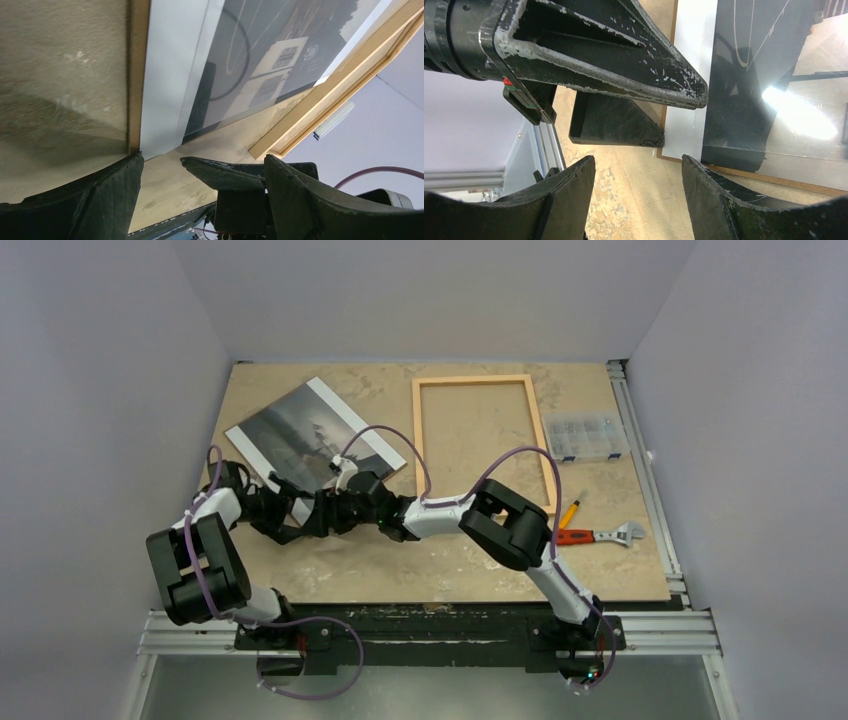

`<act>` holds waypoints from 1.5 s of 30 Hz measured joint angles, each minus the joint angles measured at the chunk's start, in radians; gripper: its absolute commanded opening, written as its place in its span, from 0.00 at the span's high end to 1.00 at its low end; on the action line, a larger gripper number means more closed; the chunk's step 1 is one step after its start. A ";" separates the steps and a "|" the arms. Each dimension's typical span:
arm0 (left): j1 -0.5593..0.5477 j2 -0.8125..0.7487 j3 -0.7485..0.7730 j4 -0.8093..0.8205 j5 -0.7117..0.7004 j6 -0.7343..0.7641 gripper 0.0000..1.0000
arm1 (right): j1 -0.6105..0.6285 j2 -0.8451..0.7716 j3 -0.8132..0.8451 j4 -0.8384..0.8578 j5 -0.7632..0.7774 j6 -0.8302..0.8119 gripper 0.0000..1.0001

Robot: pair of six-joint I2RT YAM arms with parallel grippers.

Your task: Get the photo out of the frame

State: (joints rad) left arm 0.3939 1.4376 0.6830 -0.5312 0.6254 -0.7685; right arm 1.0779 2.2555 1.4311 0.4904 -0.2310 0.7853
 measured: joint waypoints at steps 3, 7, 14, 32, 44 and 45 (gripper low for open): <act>0.012 -0.018 -0.015 0.000 -0.006 -0.006 0.12 | 0.000 -0.001 0.000 -0.003 0.000 -0.001 0.36; 0.039 -0.082 -0.027 -0.001 -0.021 -0.005 0.09 | 0.000 -0.010 -0.019 -0.014 0.002 -0.003 0.36; 0.097 -0.102 -0.016 -0.032 -0.036 0.029 0.06 | 0.000 -0.013 -0.044 -0.021 0.003 0.015 0.36; 0.109 -0.103 -0.031 -0.018 0.004 0.050 0.06 | -0.007 -0.013 0.024 -0.074 0.004 -0.012 0.35; 0.109 -0.069 -0.050 0.053 0.050 0.046 0.05 | -0.044 -0.082 0.011 -0.274 0.080 -0.190 0.30; 0.109 -0.068 -0.053 0.058 0.050 0.046 0.05 | -0.051 -0.092 0.011 -0.288 0.080 -0.216 0.30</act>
State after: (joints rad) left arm 0.5034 1.3701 0.6300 -0.4732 0.6758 -0.7227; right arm 1.0271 2.1639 1.4425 0.2028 -0.1505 0.5690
